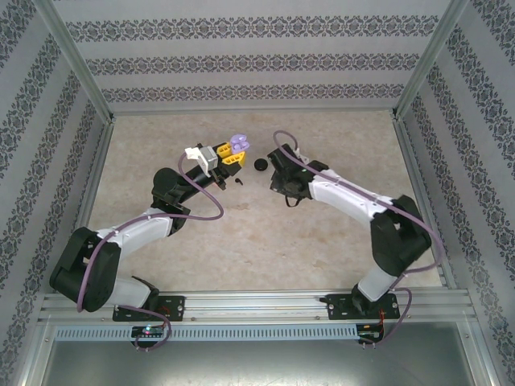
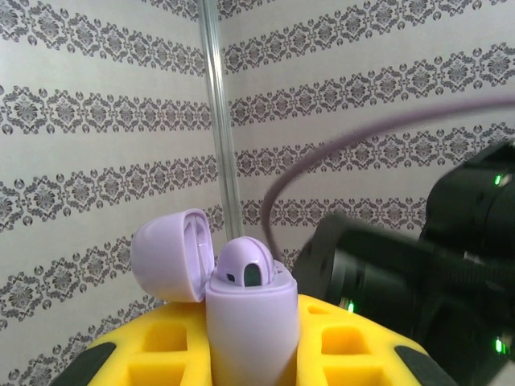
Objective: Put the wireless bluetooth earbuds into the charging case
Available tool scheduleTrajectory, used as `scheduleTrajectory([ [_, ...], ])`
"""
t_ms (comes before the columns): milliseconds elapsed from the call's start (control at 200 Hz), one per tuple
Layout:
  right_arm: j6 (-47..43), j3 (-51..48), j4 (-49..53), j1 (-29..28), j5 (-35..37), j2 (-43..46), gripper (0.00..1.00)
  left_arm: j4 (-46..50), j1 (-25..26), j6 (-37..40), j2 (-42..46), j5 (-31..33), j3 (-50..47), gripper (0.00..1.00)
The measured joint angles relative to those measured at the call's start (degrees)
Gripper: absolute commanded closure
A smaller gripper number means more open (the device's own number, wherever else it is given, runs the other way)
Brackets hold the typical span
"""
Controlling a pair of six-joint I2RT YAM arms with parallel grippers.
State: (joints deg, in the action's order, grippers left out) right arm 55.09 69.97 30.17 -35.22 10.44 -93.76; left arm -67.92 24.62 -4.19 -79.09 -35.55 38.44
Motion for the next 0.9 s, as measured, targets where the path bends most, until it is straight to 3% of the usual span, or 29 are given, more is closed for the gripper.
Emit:
scheduleTrajectory([
  [385, -10.7, 7.2, -0.5, 2.3, -0.6, 14.0, 0.83, 3.7, 0.0, 0.3, 0.9, -5.0, 1.7, 1.0],
  [899, -18.7, 14.8, -5.5, -1.4, -3.1, 19.3, 0.82, 4.5, 0.8, 0.7, -4.4, -6.5, 6.4, 1.0],
])
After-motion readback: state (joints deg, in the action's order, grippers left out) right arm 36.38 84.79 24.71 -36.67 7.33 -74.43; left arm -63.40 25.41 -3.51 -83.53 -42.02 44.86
